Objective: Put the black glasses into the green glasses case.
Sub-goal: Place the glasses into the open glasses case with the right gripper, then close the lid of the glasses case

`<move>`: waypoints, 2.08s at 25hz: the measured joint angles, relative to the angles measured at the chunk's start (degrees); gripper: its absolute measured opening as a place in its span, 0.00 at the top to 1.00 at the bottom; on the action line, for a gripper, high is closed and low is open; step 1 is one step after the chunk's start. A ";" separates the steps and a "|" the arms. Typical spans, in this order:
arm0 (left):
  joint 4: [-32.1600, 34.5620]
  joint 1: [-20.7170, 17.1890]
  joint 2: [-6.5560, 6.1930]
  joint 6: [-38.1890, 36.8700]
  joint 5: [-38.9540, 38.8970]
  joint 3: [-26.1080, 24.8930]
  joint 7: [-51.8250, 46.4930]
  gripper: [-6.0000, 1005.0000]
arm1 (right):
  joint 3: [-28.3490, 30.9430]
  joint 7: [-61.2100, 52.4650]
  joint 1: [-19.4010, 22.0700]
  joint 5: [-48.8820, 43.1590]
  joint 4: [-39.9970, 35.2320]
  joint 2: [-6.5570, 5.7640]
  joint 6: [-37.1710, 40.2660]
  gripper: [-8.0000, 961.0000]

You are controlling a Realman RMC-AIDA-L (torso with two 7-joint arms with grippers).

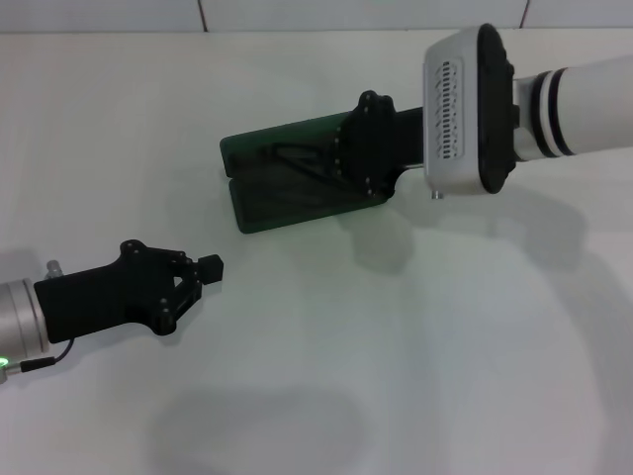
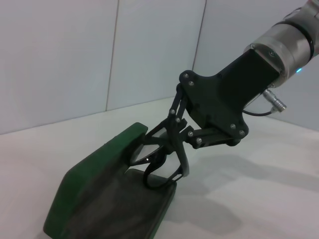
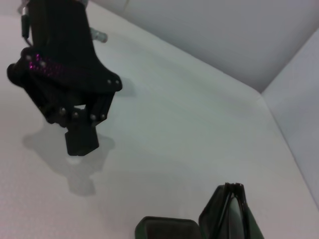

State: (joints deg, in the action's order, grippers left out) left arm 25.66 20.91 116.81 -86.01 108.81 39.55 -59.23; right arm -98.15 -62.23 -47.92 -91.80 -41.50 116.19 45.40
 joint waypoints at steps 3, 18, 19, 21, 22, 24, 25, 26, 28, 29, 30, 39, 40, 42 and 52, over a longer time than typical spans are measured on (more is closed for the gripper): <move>-0.01 0.01 0.08 0.01 0.04 0.08 0.00 0.99 | -1.16 0.93 -0.08 0.00 -0.16 0.00 -1.12 0.84; -0.24 -0.58 0.30 -0.34 0.09 0.25 -0.08 0.99 | -2.59 2.36 0.78 0.57 -1.46 0.00 -3.80 0.84; -0.26 -0.60 0.30 -0.37 0.09 0.26 -0.11 0.99 | -2.60 2.33 0.81 0.66 -1.49 -0.01 -3.80 0.84; -0.30 -0.61 0.30 -0.45 0.09 0.27 -0.13 0.99 | -2.61 2.37 0.81 1.04 -1.56 0.00 -3.66 0.84; -0.33 -0.61 0.28 -0.47 0.09 0.27 -0.14 0.99 | -2.63 2.43 0.81 1.19 -1.63 -0.01 -3.59 0.84; -0.38 -0.61 0.25 -0.49 0.09 0.27 -0.14 0.99 | -2.75 2.51 0.87 1.35 -1.90 -0.01 -3.52 0.83; -0.40 -0.62 0.22 -0.49 0.09 0.27 -0.14 0.99 | -2.92 2.51 0.99 1.36 -2.10 -0.01 -3.55 0.83; -0.41 -0.61 0.22 -0.49 0.11 0.27 -0.12 0.99 | -3.08 2.51 1.16 1.38 -2.37 -0.01 -3.65 0.83; -0.43 -0.61 0.25 -0.49 0.14 0.27 -0.06 0.99 | -3.25 2.51 1.66 1.42 -2.97 0.00 -3.80 0.83; -0.43 -0.61 0.27 -0.49 0.14 0.27 -0.05 0.99 | -3.26 2.51 1.91 1.44 -3.24 -0.01 -3.81 0.83; -0.43 -0.62 0.30 -0.49 0.15 0.27 -0.05 0.99 | -3.26 2.51 2.31 1.47 -3.71 0.00 -3.82 0.83; -0.43 -0.05 0.22 -1.80 -0.27 -0.13 -3.37 0.99 | 3.80 2.02 12.36 9.89 -9.37 -0.23 2.93 0.75; -0.41 0.39 0.31 -1.84 -0.30 -0.15 -4.19 0.99 | 6.76 2.01 14.14 11.36 -9.33 -0.26 6.59 0.75; -0.29 1.90 0.46 -1.82 -0.38 -0.16 -6.75 0.99 | 16.74 2.01 18.30 14.69 -5.44 -0.48 18.96 0.75; -0.04 7.06 -0.21 2.28 -0.52 -0.26 -12.03 0.99 | 32.83 5.05 23.09 13.03 13.30 -3.37 36.57 0.74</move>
State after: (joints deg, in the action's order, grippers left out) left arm 25.62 27.97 116.60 -83.74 108.29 39.29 -71.26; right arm -65.32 -57.18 -24.84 -78.77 -28.20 112.82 81.97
